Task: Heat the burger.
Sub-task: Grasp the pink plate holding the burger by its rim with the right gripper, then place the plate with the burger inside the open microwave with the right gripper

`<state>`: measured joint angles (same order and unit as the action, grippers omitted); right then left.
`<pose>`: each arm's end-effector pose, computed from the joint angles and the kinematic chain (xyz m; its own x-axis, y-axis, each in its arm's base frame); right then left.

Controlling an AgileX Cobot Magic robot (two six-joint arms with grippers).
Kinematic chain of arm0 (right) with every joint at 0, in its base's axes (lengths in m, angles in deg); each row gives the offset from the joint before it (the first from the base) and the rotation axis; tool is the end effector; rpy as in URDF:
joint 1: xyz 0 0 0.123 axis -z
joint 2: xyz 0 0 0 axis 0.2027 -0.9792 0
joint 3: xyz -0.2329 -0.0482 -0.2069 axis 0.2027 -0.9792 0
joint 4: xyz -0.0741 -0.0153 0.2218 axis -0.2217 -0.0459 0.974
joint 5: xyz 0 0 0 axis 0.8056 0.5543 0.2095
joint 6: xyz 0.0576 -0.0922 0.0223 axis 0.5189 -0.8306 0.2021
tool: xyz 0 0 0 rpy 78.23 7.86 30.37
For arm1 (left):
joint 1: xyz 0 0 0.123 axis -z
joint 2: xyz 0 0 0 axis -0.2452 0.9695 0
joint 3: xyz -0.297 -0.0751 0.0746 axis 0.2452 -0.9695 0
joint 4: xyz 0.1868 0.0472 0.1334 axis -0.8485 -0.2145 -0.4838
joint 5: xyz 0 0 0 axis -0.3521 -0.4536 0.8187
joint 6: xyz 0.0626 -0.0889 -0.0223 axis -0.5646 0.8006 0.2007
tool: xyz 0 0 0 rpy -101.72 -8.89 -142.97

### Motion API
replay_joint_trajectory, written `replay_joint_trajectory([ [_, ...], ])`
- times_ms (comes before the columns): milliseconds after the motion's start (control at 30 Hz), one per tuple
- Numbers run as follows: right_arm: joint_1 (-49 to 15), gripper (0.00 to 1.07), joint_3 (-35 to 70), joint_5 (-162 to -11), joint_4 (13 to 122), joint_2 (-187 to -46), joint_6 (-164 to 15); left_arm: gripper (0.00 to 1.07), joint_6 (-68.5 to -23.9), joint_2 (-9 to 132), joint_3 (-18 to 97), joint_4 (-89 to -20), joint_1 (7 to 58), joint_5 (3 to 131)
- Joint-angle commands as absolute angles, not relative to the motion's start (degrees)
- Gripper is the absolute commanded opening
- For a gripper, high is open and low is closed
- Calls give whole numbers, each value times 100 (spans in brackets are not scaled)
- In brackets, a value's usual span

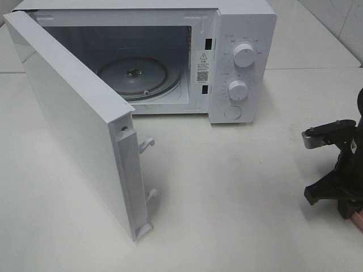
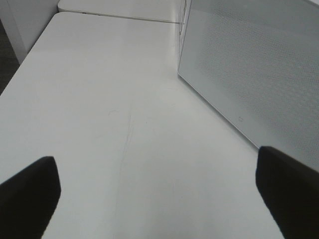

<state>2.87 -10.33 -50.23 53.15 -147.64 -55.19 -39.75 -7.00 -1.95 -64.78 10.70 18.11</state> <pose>0.2487 0.0233 0.1381 -0.9915 -0.1165 -0.0586 -0.1078 0.9851 -0.1342 -0.0327 -0.0096 0.2615 -0.4312 -0.1120 -0.8953 -0.0365 0.9936 -0.1067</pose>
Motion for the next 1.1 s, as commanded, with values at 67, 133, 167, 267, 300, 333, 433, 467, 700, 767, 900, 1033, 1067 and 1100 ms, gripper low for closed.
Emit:
replay_joint_trajectory([
  [67, 264, 0, -1061, -5005, 5303, -14827, -5553, 100, -3975, -814, -200, -6495, 1098, 1862],
  [133, 264, 0, -1061, -4965, 5280, -14810, -5553, 100, -3975, -814, -200, -6495, 1098, 1862],
  [167, 264, 0, -1056, -4942, 5280, -14798, -5548, 100, -3975, -814, -200, -6495, 1098, 1862],
  [267, 264, 0, -1056, -4925, 5240, -14752, -5421, 100, -3975, -814, -200, -6495, 1098, 1862],
  [300, 264, 0, -1056, -4925, 5240, -14752, -5421, 100, -3975, -814, -200, -6495, 1098, 1862],
  [333, 190, 0, -1056, -4851, 5034, -14689, -5152, 100, -3975, -814, -200, -6495, 1098, 1862],
  [433, 70, 0, -1056, -4759, 4644, -14586, -4665, 100, -3975, -809, -200, -6495, 1098, 1862],
  [467, 70, 0, -1056, -4759, 4644, -14586, -4665, 100, -3975, -809, -200, -6495, 1098, 1862],
  [700, -406, 0, -1061, -4215, 3716, -14460, -3599, 100, -3975, -809, -200, -6495, 1098, 1862],
  [767, -458, 0, -1061, -4175, 3642, -14443, -3519, 100, -3975, -809, -200, -6495, 1098, 1862],
  [900, -675, 0, -1061, -3974, 3384, -14345, -3256, 100, -3975, -809, -200, -6495, 1098, 1862],
  [1033, -910, 0, -1067, -3728, 3241, -14202, -3141, 100, -3975, -809, -200, -6495, 1098, 1862],
  [1067, -910, 0, -1067, -3728, 3241, -14202, -3141, 100, -3975, -809, -200, -6495, 1098, 1862],
  [1100, -950, 0, -1067, -3705, 3229, -14162, -3124, 100, -3975, -809, -200, -6495, 1098, 1862],
])
